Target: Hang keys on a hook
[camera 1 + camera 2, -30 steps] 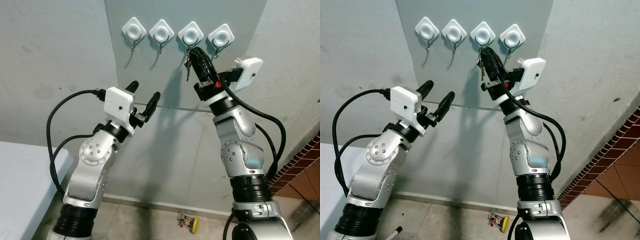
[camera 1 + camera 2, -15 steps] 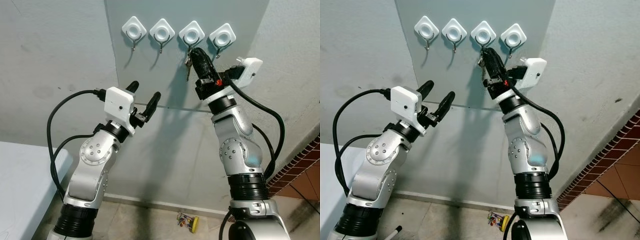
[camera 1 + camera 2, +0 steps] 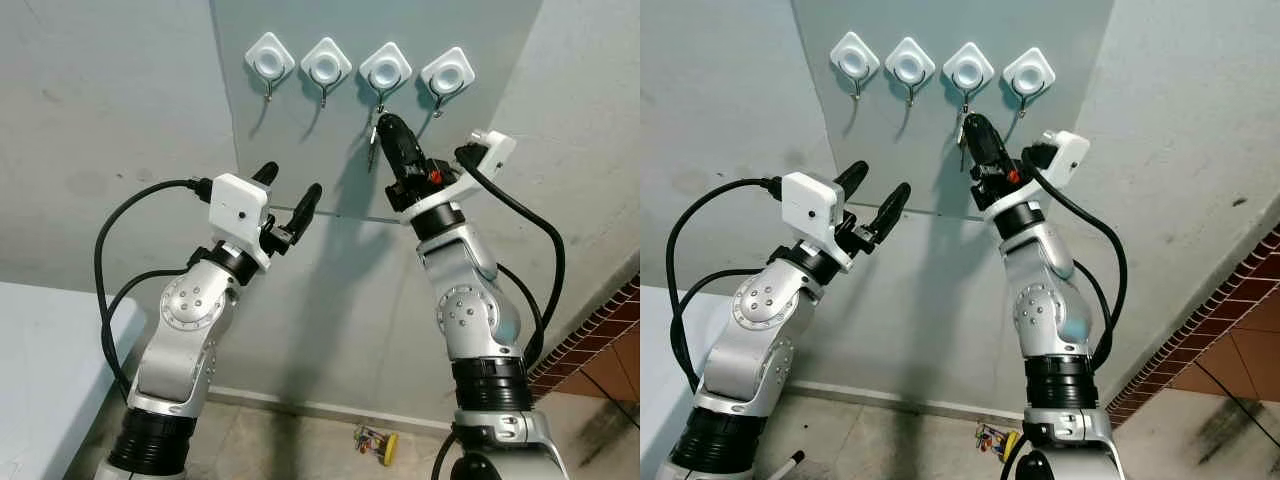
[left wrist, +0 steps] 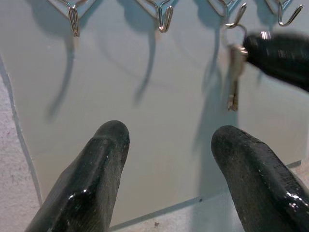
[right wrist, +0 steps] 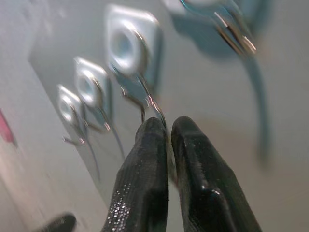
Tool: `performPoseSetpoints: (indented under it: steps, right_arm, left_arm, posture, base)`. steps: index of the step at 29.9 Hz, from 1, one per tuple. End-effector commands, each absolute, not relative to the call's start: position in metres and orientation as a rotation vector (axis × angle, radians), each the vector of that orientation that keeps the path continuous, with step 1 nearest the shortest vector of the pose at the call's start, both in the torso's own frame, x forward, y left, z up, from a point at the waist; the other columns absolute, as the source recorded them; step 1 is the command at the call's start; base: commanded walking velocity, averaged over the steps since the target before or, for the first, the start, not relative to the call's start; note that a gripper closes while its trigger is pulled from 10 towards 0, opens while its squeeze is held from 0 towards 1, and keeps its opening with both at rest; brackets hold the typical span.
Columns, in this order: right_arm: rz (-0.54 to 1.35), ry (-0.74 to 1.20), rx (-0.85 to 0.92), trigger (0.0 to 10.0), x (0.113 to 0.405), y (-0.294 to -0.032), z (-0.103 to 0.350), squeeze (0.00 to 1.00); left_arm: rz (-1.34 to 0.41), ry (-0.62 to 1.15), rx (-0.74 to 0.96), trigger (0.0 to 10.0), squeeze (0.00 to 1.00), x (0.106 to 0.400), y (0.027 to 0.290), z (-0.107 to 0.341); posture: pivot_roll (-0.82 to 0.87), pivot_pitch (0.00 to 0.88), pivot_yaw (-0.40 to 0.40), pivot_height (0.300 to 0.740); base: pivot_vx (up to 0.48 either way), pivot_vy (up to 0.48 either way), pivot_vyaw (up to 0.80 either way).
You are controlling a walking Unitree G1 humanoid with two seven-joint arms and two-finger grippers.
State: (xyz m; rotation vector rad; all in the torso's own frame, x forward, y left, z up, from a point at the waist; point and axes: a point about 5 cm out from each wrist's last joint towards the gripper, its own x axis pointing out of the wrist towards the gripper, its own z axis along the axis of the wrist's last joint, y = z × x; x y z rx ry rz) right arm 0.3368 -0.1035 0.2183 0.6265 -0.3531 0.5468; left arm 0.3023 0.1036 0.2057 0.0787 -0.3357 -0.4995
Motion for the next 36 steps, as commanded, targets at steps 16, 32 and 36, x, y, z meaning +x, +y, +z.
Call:
performPoseSetpoints:
  steps: [16, 32, 36]
  right_arm:
    - [0.440, -0.257, 0.239, 10.0, 0.321, -0.108, 0.168, 1.00]
    - [0.265, -0.117, 0.058, 10.0, 0.301, -0.140, 0.110, 1.00]
    - [0.253, -0.116, 0.048, 10.0, 0.297, -0.142, 0.104, 1.00]
  left_arm:
    - [-0.297, -0.253, 0.014, 10.0, 0.00, 0.301, 0.127, 0.170]
    - [-0.030, -0.047, -0.186, 10.0, 0.00, 0.273, 0.173, 0.098]
    - [-0.030, -0.053, -0.144, 10.0, 0.00, 0.272, 0.176, 0.094]
  posture:
    - [-0.10, 0.015, -0.008, 0.740]
    - [-0.11, 0.003, -0.005, 0.740]
    - [-0.11, 0.003, -0.005, 0.740]
  base:
    - [0.000, 0.000, 0.00]
    - [0.000, 0.000, 0.00]
    - [0.000, 0.000, 0.00]
